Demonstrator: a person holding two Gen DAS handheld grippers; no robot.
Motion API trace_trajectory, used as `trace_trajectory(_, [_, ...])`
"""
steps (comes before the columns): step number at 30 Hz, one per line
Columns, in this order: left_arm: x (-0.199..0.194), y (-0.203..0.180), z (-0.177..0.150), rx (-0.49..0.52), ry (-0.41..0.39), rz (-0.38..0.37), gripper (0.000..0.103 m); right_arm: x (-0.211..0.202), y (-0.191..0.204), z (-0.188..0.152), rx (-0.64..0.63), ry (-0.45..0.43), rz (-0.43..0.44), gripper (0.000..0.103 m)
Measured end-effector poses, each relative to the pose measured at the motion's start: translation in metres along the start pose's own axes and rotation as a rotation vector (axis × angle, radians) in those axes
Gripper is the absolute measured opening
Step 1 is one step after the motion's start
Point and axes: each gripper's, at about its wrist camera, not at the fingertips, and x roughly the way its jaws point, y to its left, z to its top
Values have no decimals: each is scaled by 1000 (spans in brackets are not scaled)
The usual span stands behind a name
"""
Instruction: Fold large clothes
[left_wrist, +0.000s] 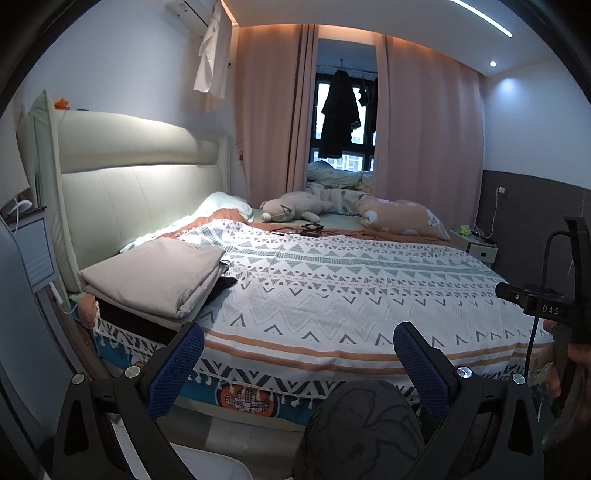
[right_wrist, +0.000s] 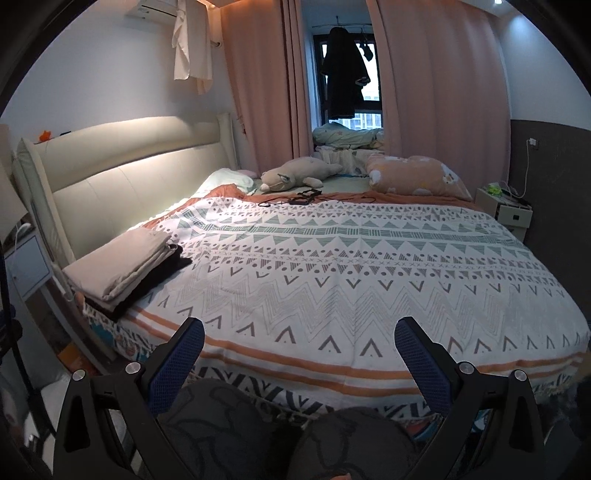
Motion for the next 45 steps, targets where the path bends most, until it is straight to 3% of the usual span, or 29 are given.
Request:
trace_trajectory(7, [-17,-11,-5,6,-26,-29,103,-32,-22,-20,18,-32,-27,103])
trace_trajectory(15, [-26,-24,-11,28,-38,-6,103,-44,-37,-39,45,-45,-2,103])
trace_trajectory(29, [-20,-38,-14,57,-21,-20,103,-39,-44,-50,72,-41,1,103])
trace_trajectory(45, [-21,-37,-14,17,-4,-14,103,-33,-50,-56,86,-33,-2,103])
